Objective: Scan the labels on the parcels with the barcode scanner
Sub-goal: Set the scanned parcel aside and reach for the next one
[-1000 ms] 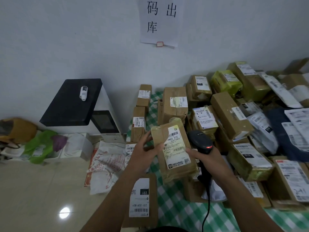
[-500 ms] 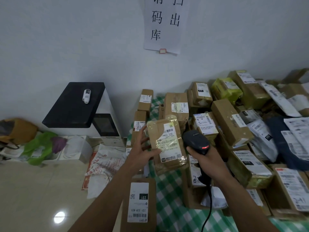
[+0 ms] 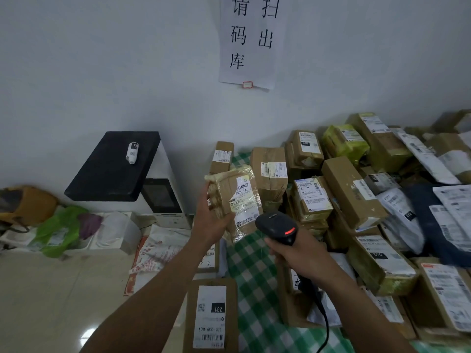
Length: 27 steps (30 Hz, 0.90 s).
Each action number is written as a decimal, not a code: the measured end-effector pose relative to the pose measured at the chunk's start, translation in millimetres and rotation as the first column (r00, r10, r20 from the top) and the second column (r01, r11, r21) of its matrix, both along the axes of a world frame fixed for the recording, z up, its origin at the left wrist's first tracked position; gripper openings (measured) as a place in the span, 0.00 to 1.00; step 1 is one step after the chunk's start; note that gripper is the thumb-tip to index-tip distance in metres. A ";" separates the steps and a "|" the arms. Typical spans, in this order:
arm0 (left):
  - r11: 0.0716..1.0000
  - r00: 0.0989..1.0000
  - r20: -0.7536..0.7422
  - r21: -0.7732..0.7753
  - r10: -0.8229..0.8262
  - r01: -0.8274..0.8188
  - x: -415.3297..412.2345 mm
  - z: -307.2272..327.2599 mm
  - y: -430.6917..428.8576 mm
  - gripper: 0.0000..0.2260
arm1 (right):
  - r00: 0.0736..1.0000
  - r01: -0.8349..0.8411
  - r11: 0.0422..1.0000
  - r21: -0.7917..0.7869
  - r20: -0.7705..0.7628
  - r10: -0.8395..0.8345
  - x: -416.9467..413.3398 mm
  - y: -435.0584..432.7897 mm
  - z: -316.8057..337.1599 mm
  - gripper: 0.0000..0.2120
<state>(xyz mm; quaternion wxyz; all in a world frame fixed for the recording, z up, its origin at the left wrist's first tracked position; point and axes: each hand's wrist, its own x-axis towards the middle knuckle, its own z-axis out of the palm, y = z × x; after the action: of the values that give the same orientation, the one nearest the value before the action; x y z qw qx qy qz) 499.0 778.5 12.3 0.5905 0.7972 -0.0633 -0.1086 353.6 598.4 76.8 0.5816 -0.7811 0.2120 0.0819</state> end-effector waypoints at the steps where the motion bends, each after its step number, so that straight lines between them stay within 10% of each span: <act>1: 1.000 1.000 0.009 0.016 -0.003 0.002 -0.1 -0.6 -0.6 0.49 | 1.000 0.000 1.000 -0.006 -0.006 0.000 0.5 0.7 0.4 0.11; 27: 0.998 0.998 -0.037 -0.023 -0.055 0.055 -4.7 -12.1 3.2 0.51 | 0.999 0.012 0.999 -0.030 -0.039 -0.013 -4.9 -6.8 -9.7 0.12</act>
<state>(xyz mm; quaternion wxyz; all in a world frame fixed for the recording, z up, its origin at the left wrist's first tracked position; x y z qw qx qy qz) 494.3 781.7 0.3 0.5972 0.7863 -0.0753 -0.1391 348.7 591.6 67.1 0.5660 -0.7867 0.2294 0.0901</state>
